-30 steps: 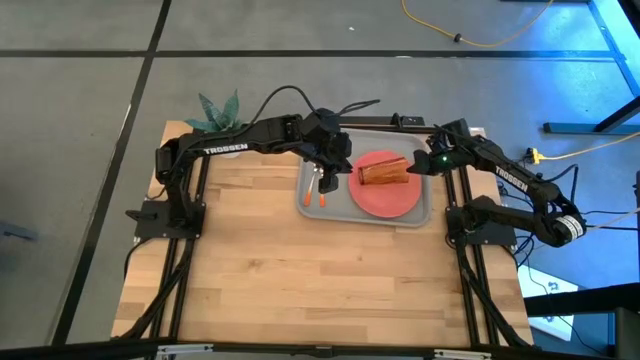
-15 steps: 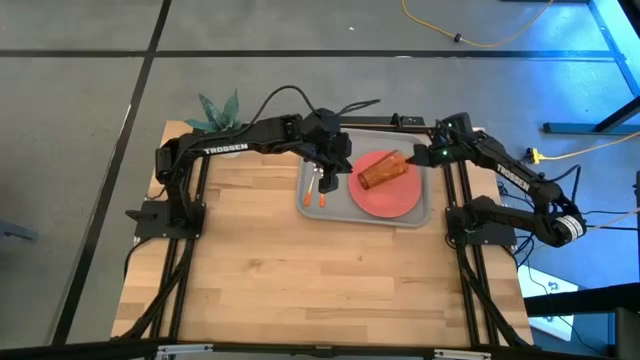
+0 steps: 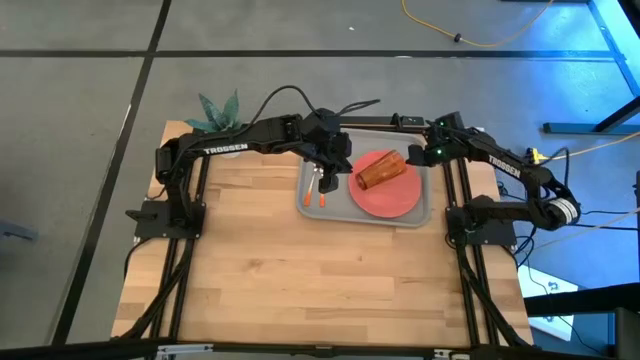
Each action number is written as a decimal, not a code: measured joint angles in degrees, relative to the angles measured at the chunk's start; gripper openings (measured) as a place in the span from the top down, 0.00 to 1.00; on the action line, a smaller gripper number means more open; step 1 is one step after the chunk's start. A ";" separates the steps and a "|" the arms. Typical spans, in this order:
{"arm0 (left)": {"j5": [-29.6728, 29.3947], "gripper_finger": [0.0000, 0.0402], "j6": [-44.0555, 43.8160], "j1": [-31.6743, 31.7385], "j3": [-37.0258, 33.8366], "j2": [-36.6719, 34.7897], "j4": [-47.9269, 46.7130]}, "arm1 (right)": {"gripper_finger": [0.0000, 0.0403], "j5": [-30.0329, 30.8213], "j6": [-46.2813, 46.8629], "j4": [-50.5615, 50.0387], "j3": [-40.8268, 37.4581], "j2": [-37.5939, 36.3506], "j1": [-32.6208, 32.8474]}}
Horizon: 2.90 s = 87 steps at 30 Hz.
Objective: Pick and place plate/cup/fork/spoon on tray
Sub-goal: Adjust the orange glass on the gray serving tray
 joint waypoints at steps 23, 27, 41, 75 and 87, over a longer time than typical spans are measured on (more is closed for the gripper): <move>0.00 0.89 0.02 -0.02 0.00 0.00 0.00 | 0.82 -7.34 -6.09 7.93 0.02 4.27 0.02; 0.00 0.89 0.04 -0.01 0.00 0.00 0.00 | 0.82 -5.56 -7.88 8.26 0.02 4.27 0.10; 0.01 0.89 0.46 0.00 0.00 0.00 0.00 | 0.82 -7.82 -13.49 8.28 0.02 10.24 4.78; -5.62 0.89 0.39 1.51 0.00 0.00 -0.26 | 0.86 12.04 1.17 -10.89 29.63 13.48 13.89; -5.62 0.89 0.33 1.49 0.00 0.00 -3.85 | 0.99 16.08 -7.91 -14.30 34.40 30.18 13.86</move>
